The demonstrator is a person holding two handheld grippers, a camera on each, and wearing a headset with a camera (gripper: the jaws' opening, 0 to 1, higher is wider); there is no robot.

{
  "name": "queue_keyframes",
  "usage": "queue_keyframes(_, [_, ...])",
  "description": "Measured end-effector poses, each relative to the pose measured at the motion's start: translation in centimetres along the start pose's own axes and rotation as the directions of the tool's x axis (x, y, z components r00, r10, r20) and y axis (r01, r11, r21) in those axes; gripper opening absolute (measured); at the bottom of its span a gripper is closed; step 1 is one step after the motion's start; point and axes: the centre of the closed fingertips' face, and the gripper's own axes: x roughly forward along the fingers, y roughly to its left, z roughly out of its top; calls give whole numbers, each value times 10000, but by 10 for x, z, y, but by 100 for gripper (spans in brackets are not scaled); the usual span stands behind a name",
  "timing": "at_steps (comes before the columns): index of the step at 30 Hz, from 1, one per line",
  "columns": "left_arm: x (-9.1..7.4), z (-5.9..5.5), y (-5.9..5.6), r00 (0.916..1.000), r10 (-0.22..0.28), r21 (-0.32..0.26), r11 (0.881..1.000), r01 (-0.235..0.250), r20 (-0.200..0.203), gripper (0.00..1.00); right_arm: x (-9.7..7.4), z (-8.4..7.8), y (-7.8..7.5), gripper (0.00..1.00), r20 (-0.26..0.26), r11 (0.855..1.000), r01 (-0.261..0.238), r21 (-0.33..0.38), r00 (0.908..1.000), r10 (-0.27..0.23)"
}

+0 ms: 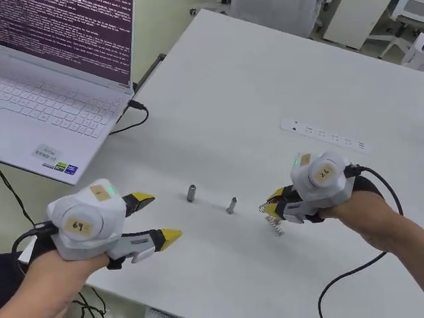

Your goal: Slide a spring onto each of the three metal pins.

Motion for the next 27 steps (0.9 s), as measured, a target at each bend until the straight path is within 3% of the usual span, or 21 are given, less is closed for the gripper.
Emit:
queue_keyframes(16, [-3,0,12,9996,271,-132,9995,-272,-28,45,29,18,-9,9,-55,9985,-431,-329,9991,429])
queue_keyframes(27, [-5,-1,14,9994,352,-240,9991,-352,-29,44,43,23,-11,9,-244,9953,-741,-620,9971,728])
